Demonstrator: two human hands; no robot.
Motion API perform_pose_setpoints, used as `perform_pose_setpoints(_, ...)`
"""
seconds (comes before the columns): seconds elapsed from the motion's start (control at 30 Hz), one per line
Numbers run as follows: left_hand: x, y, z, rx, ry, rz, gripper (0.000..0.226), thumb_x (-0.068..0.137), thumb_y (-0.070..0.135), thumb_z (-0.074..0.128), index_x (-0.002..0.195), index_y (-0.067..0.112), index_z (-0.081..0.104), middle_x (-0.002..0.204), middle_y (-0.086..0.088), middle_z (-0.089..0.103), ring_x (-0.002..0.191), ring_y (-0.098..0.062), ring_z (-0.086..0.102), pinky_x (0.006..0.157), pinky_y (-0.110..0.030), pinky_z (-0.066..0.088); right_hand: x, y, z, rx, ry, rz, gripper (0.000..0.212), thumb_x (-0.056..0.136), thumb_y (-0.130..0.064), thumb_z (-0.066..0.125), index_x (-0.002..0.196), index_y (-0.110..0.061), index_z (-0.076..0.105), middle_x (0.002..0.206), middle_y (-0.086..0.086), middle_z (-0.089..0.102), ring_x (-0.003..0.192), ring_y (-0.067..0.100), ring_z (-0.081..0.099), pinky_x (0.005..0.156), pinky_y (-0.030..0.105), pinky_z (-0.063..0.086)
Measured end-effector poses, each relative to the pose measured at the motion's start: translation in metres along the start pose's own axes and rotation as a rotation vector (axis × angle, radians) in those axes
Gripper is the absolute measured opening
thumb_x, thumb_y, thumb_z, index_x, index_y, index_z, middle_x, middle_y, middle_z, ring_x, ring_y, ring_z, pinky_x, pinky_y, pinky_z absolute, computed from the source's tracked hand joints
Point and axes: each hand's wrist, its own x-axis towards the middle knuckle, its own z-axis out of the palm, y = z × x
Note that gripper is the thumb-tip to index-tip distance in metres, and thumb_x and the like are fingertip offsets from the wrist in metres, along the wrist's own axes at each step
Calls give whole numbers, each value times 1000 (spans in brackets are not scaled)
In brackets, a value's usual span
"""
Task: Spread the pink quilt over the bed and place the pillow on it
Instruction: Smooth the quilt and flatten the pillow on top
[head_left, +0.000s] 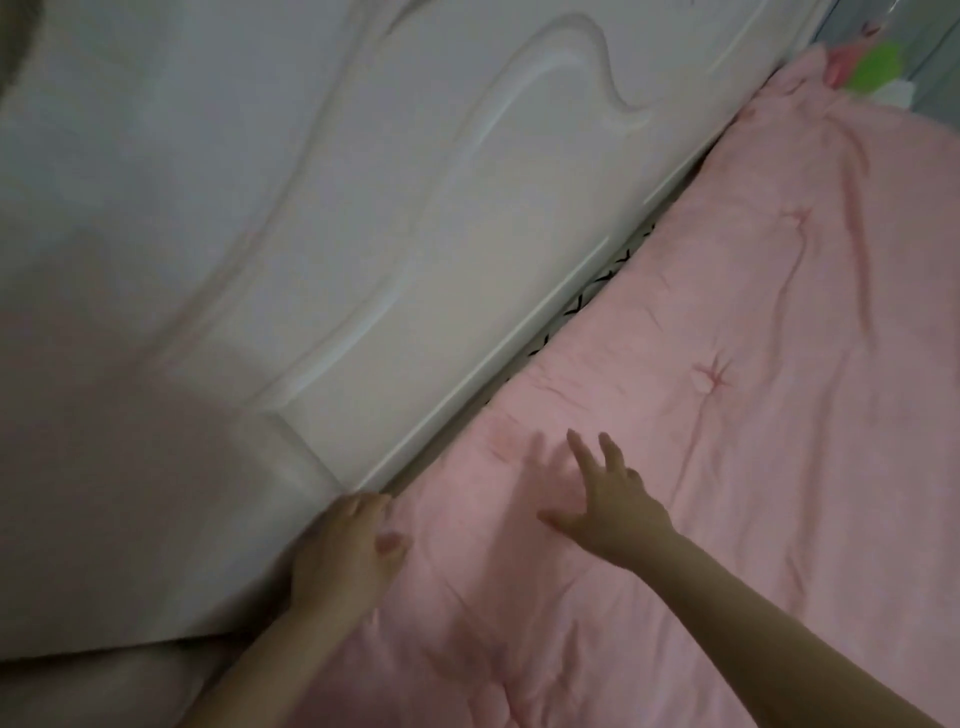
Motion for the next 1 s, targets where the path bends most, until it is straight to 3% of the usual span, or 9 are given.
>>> perform_pose_setpoints(0.1,5,1,34,58,7,-117,64,76,55,62,131,25,46,130,1,53,118,-22,52,91,-34,45,39,-2,25,-78,-46,34,102,66,-68,59,141,-38,-3,155,-1,-11,140,36,12,102,58,33)
perform_pose_setpoints(0.17,8,-6,51,68,-1,-160,65,71,51,70,125,19,53,115,-6,60,105,-28,59,78,-36,50,57,2,48,-82,-67,89,95,69,-67,54,143,-37,0,156,-2,-5,141,36,9,105,58,29)
perform_pose_setpoints(0.3,13,-15,73,181,70,-9,35,57,27,85,81,11,66,79,-10,58,72,-33,59,53,-35,49,66,13,84,-150,138,26,63,87,-47,47,142,-29,24,154,2,20,135,36,29,99,49,40)
perform_pose_setpoints(0.43,8,1,60,65,96,-135,30,72,20,73,98,17,58,98,-10,54,89,-34,60,63,-39,48,64,9,80,-187,239,-55,34,95,-20,41,128,-19,49,137,5,48,120,33,48,87,39,45)
perform_pose_setpoints(0.57,0,15,28,57,244,129,56,51,13,84,91,25,47,84,-5,52,65,-30,63,40,-34,44,53,-3,44,-23,248,-55,29,97,-30,34,105,-15,57,106,12,65,98,34,59,68,33,34)
perform_pose_setpoints(0.63,-2,18,10,52,415,262,48,55,6,72,91,25,47,84,-3,47,64,-29,60,36,-32,44,41,-15,28,189,342,-83,31,96,-30,35,93,-12,59,95,13,68,88,35,59,65,32,33)
perform_pose_setpoints(0.77,-16,16,-18,98,674,409,32,62,11,41,91,21,50,86,-1,47,72,-23,47,40,-33,46,25,-65,13,495,541,-99,29,89,-32,35,63,-21,41,77,11,66,75,33,56,61,35,30)
perform_pose_setpoints(0.9,-22,-20,-8,107,598,308,29,83,17,45,99,28,66,82,-4,69,76,-31,64,53,-40,49,33,-75,49,371,571,-159,44,82,-37,31,100,-19,67,93,8,72,85,31,65,63,32,41)
perform_pose_setpoints(1.0,-18,-41,22,376,526,453,44,96,14,26,105,26,67,104,-2,72,88,-33,69,85,-36,43,53,-59,95,55,282,-198,49,81,-35,38,117,-17,65,118,5,67,105,32,65,83,36,53)
